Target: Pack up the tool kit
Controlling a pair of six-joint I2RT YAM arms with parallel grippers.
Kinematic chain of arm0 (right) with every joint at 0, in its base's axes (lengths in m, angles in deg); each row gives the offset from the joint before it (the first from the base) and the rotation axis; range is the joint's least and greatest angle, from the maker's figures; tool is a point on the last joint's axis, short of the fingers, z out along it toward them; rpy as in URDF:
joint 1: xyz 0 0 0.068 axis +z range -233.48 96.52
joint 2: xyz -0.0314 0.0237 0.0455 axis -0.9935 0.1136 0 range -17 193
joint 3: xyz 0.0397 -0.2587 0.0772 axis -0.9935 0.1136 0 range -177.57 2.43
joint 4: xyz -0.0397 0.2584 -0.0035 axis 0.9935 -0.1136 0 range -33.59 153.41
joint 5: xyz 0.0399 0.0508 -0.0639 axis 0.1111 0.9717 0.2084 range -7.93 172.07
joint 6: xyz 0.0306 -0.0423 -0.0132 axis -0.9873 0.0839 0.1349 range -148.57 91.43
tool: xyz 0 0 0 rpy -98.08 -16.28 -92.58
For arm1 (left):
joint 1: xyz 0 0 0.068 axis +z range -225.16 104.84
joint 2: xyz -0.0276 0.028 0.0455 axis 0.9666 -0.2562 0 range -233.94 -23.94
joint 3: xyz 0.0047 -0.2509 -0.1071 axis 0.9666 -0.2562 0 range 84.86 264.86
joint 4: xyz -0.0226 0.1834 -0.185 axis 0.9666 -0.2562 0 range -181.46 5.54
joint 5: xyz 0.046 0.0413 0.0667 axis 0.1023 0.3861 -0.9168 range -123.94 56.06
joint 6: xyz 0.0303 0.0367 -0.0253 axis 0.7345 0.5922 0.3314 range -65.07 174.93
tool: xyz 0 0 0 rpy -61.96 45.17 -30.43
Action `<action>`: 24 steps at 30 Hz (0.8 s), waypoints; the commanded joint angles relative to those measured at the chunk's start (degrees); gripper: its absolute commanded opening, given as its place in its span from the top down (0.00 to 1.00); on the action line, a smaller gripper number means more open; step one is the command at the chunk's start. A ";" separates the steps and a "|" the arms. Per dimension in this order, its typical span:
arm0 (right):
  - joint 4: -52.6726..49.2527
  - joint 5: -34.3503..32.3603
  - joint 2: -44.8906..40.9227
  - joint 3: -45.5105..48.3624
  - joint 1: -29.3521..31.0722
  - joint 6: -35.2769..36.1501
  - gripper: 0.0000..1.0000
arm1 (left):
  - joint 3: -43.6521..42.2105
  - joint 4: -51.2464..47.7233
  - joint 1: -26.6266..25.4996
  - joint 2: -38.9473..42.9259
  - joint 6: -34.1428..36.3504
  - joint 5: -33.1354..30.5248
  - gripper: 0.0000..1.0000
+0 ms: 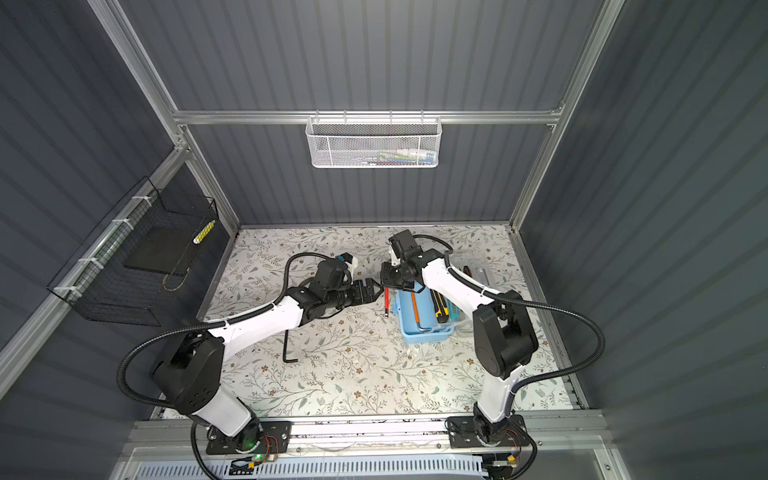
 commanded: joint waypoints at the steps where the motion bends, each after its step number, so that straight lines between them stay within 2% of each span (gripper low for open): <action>1: -5.39 -4.13 -3.21 -1.59 -1.49 4.72 1.00 | -0.12 -8.52 2.47 4.30 3.32 -7.56 0.00; 6: -9.24 -8.11 -3.80 -1.07 -2.84 8.02 1.00 | -1.74 -16.51 8.24 5.74 2.57 -10.80 0.00; 13: -11.90 -12.19 -0.98 -1.31 -3.36 10.85 0.98 | -2.38 -22.93 10.30 6.37 5.76 -17.47 0.00; 24: -12.06 -12.61 7.12 -4.63 -3.37 10.97 0.94 | -5.44 -29.65 14.23 6.10 6.78 -24.56 0.00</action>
